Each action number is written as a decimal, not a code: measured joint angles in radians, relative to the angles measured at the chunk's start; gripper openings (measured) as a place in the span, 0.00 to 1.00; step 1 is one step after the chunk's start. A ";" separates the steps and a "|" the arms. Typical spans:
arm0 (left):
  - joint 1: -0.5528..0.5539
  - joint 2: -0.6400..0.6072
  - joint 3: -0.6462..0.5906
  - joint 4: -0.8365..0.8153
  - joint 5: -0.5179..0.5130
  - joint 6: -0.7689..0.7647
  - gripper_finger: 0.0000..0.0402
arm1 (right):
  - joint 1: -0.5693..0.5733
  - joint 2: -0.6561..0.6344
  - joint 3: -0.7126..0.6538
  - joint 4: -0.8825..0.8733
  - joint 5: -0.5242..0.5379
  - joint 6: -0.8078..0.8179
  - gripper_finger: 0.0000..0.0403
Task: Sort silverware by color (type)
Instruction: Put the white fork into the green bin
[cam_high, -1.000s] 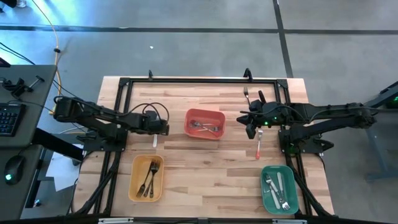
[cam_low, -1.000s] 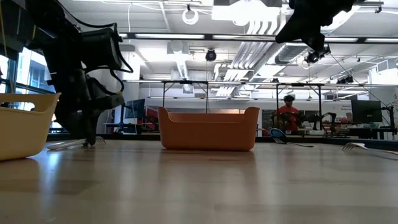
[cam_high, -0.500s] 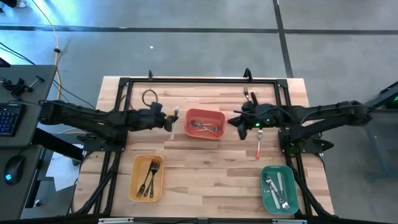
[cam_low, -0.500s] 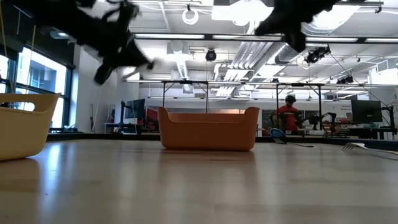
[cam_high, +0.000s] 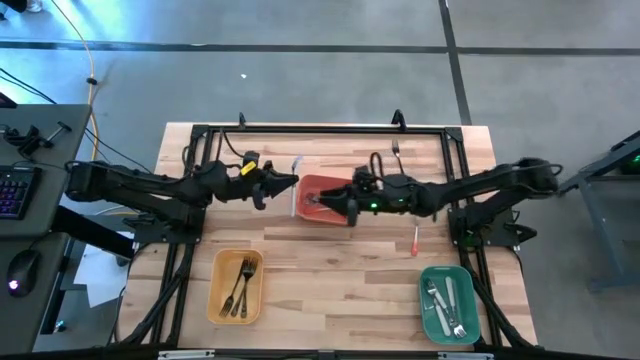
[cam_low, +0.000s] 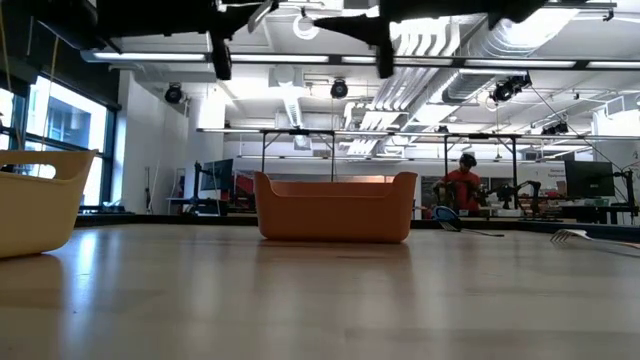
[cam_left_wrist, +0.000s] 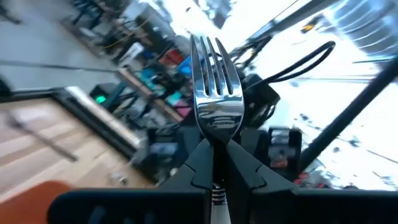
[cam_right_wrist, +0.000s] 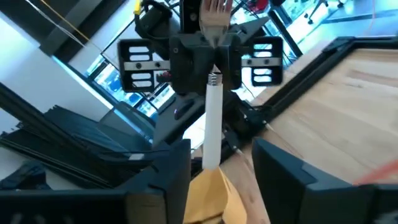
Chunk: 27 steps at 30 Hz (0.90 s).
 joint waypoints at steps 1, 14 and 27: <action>0.001 0.014 0.000 0.033 0.009 -0.002 0.01 | 0.000 0.030 0.030 0.000 -0.008 -0.006 0.39; 0.014 0.093 0.000 0.176 0.066 -0.026 0.01 | -0.004 0.265 0.403 -0.318 0.053 -0.029 0.33; 0.027 0.086 0.001 0.170 0.077 -0.046 0.12 | -0.001 0.240 0.463 -0.428 0.049 -0.099 0.01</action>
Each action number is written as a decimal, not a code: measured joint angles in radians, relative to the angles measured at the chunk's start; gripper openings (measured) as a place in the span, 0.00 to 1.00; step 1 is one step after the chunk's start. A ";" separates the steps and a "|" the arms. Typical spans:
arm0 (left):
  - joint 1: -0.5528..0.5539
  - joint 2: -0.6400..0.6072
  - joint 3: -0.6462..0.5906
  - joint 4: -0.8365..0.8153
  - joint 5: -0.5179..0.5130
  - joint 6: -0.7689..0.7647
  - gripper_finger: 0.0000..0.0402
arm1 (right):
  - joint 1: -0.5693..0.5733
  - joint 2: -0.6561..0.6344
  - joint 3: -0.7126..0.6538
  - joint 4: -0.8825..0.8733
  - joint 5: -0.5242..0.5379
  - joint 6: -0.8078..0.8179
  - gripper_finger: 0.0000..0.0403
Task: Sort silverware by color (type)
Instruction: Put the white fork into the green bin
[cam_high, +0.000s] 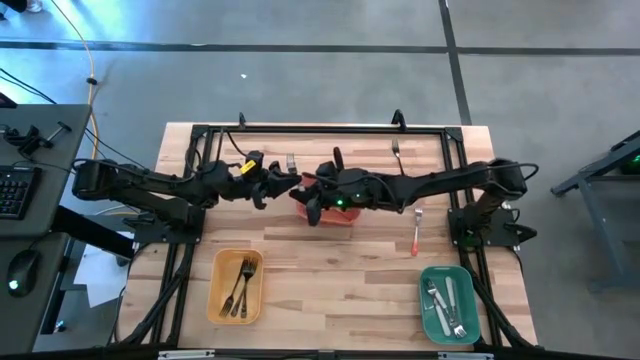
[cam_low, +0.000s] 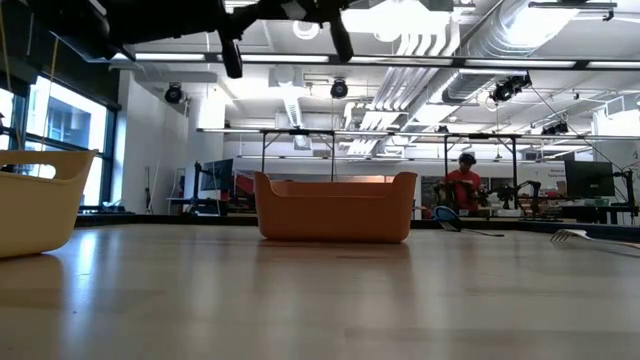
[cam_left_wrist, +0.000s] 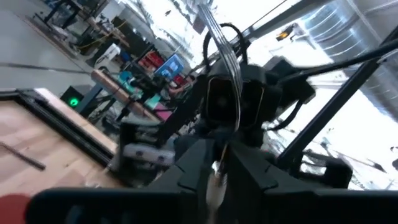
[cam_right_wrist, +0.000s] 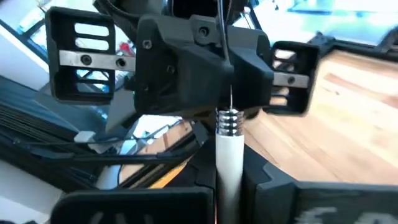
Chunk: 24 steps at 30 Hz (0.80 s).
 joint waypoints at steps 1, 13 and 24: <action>0.004 -0.003 -0.001 -0.009 0.006 0.003 0.14 | 0.000 -0.012 0.000 -0.031 0.000 0.017 0.01; 0.053 -0.065 -0.001 -0.190 0.090 0.077 0.25 | 0.081 -0.288 0.002 -0.613 0.152 0.266 0.00; 0.120 -0.083 -0.001 -0.275 0.121 0.082 0.21 | 0.581 -0.353 -0.043 -1.246 0.211 1.181 0.00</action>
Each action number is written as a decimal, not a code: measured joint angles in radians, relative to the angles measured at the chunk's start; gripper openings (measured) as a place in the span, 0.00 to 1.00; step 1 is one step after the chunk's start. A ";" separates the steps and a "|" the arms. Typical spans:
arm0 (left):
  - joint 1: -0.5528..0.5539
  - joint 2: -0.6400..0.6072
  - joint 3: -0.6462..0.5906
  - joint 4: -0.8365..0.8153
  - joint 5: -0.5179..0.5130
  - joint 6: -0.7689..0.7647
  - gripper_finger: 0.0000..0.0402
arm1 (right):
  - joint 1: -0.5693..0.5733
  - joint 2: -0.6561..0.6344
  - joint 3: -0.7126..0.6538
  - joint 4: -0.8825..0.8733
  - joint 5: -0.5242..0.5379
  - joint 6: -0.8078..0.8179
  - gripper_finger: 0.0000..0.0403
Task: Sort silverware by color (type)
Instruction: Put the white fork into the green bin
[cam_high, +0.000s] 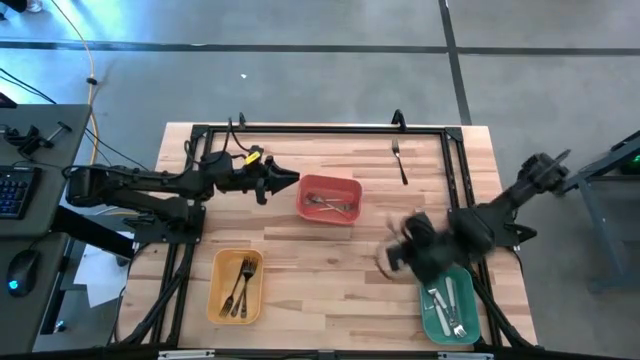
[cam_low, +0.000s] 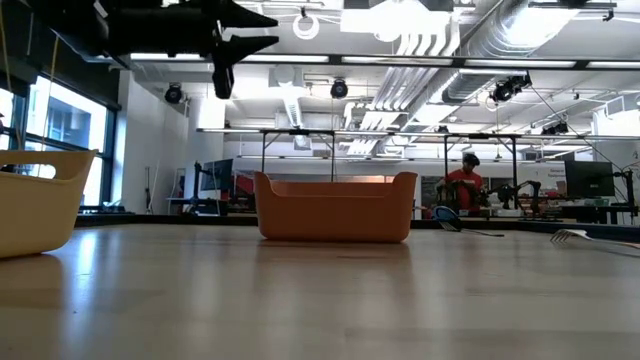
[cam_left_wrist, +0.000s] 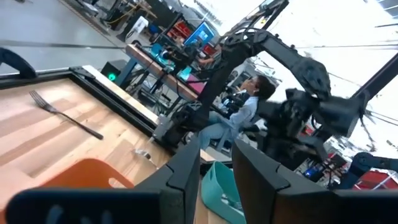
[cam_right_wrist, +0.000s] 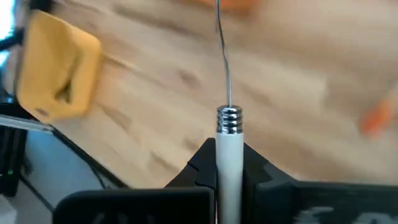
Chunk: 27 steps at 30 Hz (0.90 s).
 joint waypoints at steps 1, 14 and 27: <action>0.007 0.000 0.000 -0.002 0.008 0.000 0.21 | 0.054 0.000 -0.015 -0.010 -0.001 0.093 0.00; 0.075 0.000 0.000 -0.058 0.059 -0.028 0.19 | 0.378 0.097 -0.204 0.056 -0.293 0.409 0.00; 0.094 0.000 0.000 -0.069 0.099 -0.072 0.19 | 0.468 0.167 -0.329 0.169 -0.349 0.415 0.00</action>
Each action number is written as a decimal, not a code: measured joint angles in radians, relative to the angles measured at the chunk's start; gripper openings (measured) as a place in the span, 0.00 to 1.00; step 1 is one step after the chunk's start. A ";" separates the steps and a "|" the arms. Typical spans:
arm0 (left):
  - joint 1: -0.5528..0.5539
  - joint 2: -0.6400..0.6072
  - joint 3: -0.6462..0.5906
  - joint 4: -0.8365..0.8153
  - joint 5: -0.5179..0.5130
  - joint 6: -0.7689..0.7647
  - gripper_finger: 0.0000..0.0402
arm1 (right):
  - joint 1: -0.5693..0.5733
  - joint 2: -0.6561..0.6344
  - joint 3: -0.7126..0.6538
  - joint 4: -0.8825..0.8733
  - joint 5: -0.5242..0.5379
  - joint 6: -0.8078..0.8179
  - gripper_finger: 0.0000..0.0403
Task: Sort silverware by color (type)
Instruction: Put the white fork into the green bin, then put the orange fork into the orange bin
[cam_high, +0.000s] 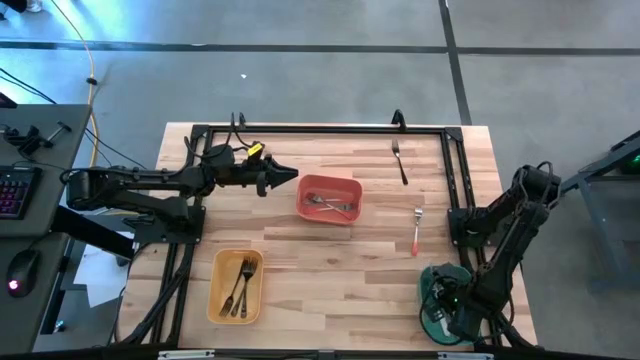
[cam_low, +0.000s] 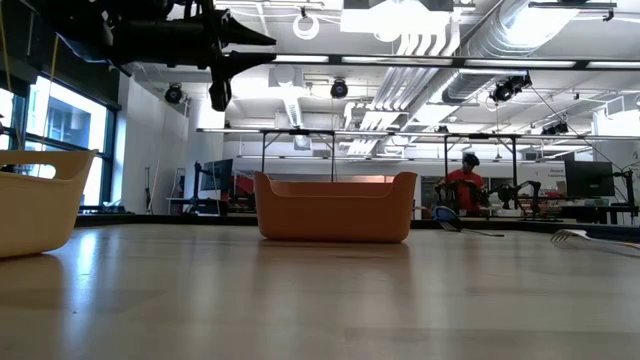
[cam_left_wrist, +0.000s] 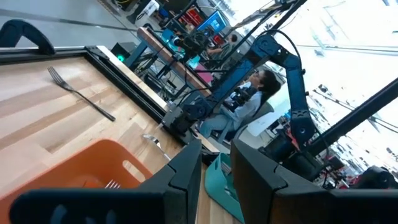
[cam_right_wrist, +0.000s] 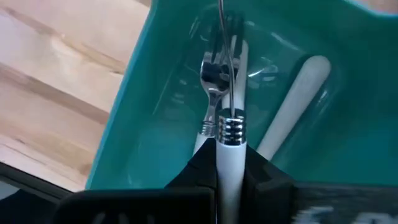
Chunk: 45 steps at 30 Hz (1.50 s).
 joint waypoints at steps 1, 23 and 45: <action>0.000 0.000 0.000 -0.003 0.000 -0.001 0.19 | 0.005 0.005 -0.002 0.007 0.000 0.000 0.00; 0.000 0.000 0.000 -0.037 0.000 0.007 0.19 | 0.017 0.053 0.069 0.095 -0.079 -0.013 0.31; 0.031 0.000 0.000 -0.045 0.012 0.028 0.19 | -0.327 -0.243 0.133 -0.289 0.231 -0.116 0.10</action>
